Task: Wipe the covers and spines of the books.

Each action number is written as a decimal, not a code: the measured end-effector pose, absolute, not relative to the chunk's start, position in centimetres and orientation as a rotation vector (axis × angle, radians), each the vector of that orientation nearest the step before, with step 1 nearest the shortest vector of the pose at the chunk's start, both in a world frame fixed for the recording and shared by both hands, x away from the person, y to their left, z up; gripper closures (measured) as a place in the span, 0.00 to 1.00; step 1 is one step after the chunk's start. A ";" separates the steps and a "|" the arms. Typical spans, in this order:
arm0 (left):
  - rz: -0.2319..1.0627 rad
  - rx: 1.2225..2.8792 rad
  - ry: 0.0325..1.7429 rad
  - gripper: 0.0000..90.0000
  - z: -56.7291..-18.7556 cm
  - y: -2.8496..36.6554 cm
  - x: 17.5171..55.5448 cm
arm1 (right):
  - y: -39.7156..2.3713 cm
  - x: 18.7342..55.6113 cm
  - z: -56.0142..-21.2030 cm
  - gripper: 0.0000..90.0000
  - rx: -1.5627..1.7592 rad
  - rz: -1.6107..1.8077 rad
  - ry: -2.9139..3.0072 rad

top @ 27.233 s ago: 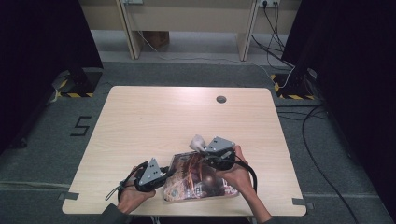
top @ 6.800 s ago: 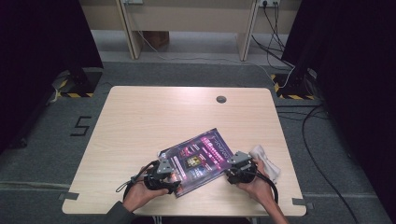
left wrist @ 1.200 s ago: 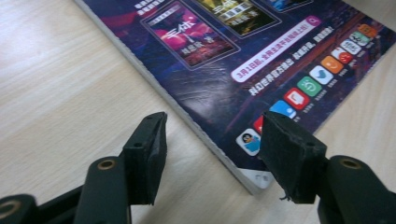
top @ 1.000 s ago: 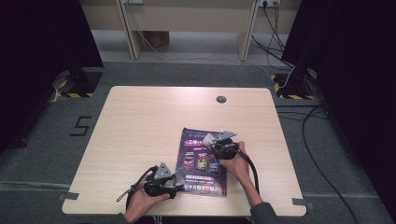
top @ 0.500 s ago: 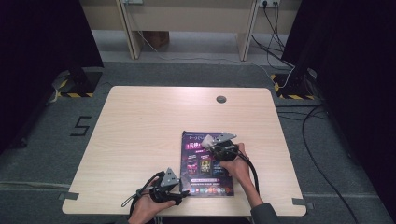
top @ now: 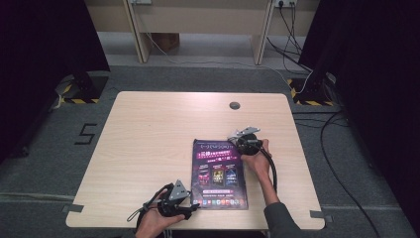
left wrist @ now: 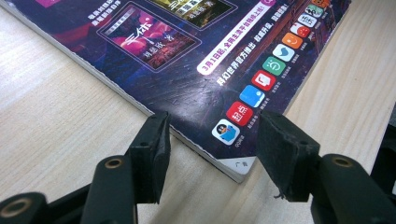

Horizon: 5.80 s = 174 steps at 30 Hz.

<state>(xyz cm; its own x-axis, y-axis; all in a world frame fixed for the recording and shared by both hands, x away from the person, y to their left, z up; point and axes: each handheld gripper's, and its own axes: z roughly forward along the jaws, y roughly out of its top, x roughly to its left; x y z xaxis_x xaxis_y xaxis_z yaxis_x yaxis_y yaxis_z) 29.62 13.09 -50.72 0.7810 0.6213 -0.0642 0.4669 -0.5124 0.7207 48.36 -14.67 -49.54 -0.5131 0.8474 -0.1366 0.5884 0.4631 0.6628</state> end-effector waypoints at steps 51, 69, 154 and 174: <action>0.233 2.194 0.796 0.50 -50.9 13.4 29.8 | -14.5 48.5 -49.8 0.84 1.255 0.788 2.213; 0.225 2.188 0.806 0.49 -50.9 13.4 29.8 | -9.3 47.0 -49.9 0.83 1.085 0.865 2.341; 0.228 2.175 0.817 0.47 -51.1 13.6 29.7 | -14.1 44.7 -49.9 0.79 1.093 0.858 2.328; 0.237 2.179 0.813 0.46 -51.0 13.6 29.7 | -9.0 42.4 -50.0 0.80 0.956 0.935 2.449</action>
